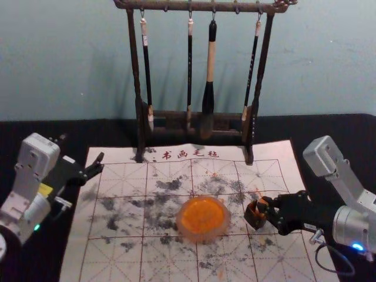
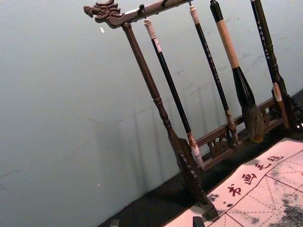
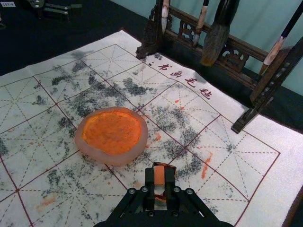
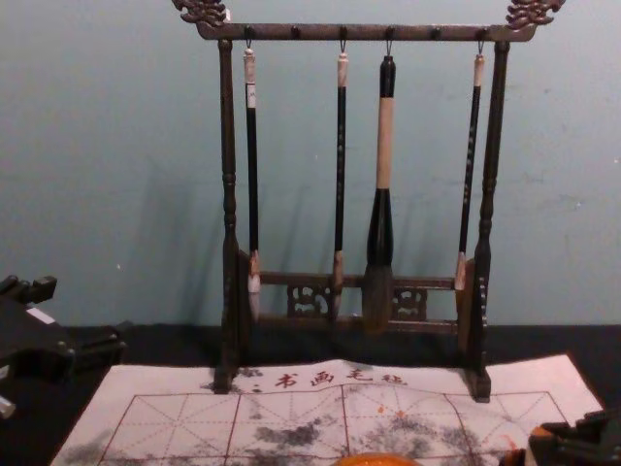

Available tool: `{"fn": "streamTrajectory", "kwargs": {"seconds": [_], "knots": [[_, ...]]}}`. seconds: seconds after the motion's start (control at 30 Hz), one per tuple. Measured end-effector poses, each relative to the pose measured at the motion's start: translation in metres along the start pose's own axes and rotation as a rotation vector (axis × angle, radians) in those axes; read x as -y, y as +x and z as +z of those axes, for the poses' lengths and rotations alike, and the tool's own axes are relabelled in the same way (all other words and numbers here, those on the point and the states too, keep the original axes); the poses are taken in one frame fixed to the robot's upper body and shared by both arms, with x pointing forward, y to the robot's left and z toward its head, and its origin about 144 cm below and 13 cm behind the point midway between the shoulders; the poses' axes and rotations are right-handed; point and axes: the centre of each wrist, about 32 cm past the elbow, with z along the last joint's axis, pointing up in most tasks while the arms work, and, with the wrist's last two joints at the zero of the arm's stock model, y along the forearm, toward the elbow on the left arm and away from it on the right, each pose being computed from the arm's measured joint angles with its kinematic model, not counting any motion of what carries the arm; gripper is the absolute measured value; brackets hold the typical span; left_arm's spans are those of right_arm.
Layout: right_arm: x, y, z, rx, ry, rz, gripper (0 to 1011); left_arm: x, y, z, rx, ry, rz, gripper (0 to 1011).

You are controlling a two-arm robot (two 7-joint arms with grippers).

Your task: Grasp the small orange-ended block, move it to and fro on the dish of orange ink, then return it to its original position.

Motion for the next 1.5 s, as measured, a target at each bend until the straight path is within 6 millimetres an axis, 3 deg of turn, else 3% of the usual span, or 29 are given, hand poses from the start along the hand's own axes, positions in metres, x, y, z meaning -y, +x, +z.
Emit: {"fn": "streamTrajectory", "kwargs": {"seconds": [0.17,0.27,0.8,1.17,1.5], "knots": [[0.0002,0.0000,0.0000,0.000,0.000,0.000,73,0.0000,0.0000,0.0000,0.000,0.000,0.000,1001],[0.0003,0.0001,0.0001,0.001,0.001,0.000,126,0.0000,0.0000,0.0000,0.000,0.000,0.000,1001],[0.0004,0.0000,0.0002,0.002,0.002,0.000,669,0.0000,0.0000,0.0000,0.000,0.000,0.000,1001],[0.0004,0.0000,0.0002,0.002,0.002,0.000,970,0.0000,0.0000,0.0000,0.000,0.000,0.000,1001],[0.0008,-0.0007,0.0018,0.007,0.052,-0.037,1002,0.0000,0.0000,0.0000,0.000,0.000,0.000,1001]]}}
